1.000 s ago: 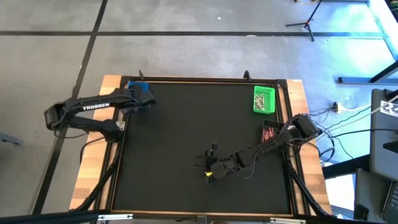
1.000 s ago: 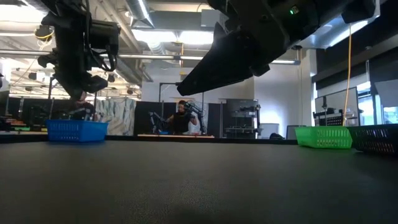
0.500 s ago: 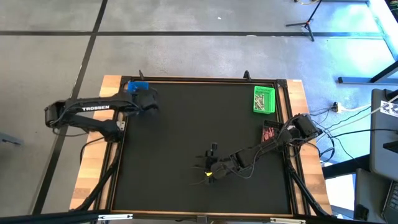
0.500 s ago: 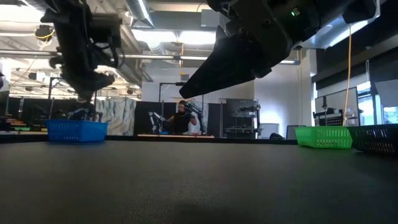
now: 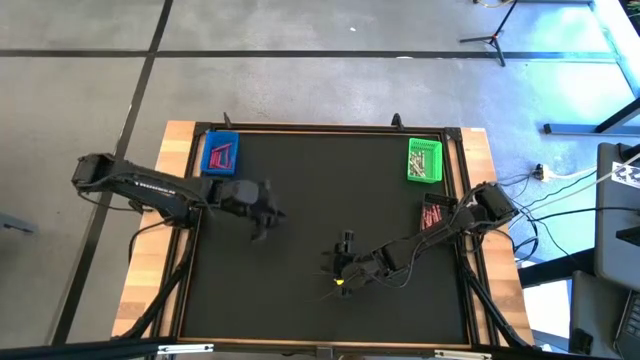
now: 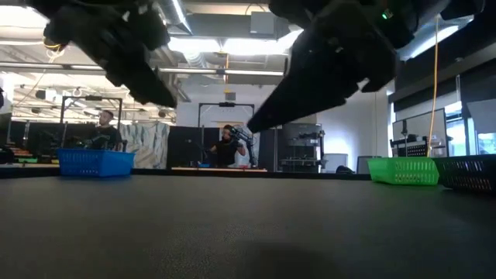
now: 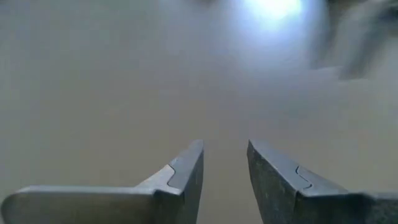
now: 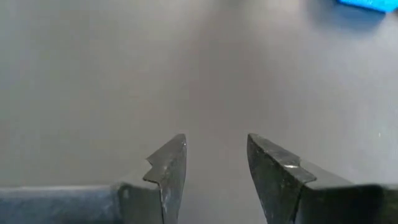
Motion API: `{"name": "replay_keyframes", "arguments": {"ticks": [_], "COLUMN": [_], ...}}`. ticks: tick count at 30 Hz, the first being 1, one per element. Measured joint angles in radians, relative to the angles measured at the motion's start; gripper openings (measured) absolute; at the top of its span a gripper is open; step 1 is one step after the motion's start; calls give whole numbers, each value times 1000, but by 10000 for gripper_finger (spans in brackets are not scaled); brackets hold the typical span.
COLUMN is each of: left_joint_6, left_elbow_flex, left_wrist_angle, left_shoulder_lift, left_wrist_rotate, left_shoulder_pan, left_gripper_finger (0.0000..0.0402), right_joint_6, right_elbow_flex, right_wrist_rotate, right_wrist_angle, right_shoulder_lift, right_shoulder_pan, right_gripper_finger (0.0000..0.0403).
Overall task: Sort crayons
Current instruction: Return to Home Position
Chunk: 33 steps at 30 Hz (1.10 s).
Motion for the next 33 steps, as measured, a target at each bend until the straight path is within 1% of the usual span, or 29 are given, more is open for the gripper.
{"name": "replay_keyframes", "arguments": {"ticks": [2, 4, 6, 8, 10, 13, 17, 19, 21, 24, 27, 29, 33], "left_joint_6": [20, 37, 59, 66, 65, 65, 87, 88, 94, 120, 134, 134, 148], "left_elbow_flex": [-56, -103, -150, -205, -268, -346, -425, -451, -478, -520, -560, -566, -566], "left_wrist_angle": [159, 286, 353, 394, 435, 503, 520, 521, 515, 513, 509, 477, 475], "left_shoulder_lift": [0, -2, -23, -52, -91, -176, -307, -363, -411, -472, -539, -580, -637], "left_wrist_rotate": [100, 174, 195, 177, 147, 93, 36, 13, 7, -6, -51, -70, -70], "left_shoulder_pan": [-28, -45, -58, -69, -80, -94, -113, -115, -115, -116, -115, -115, -115], "left_gripper_finger": [116, 113, 107, 99, 90, 75, 54, 46, 40, 31, 23, 19, 13], "right_joint_6": [15, 32, 34, 34, 34, 30, 28, 29, 32, 27, 26, 26, 26], "right_elbow_flex": [0, 0, 0, 0, 0, 0, -33, -76, -129, -234, -355, -441, -609], "right_wrist_rotate": [0, 0, 5, 10, 11, 5, -6, -16, -28, -55, -83, -92, -95], "right_wrist_angle": [-31, -63, -83, -85, -94, -103, -97, -64, -13, 103, 236, 325, 476], "right_shoulder_lift": [0, 0, 0, 0, 0, 0, -27, -64, -106, -182, -268, -327, -473], "right_shoulder_pan": [0, -1, -1, -1, -1, -9, -29, -46, -60, -84, -107, -117, -122], "right_gripper_finger": [169, 169, 169, 160, 143, 103, 47, 20, 6, 12, 19, 20, 20]}}
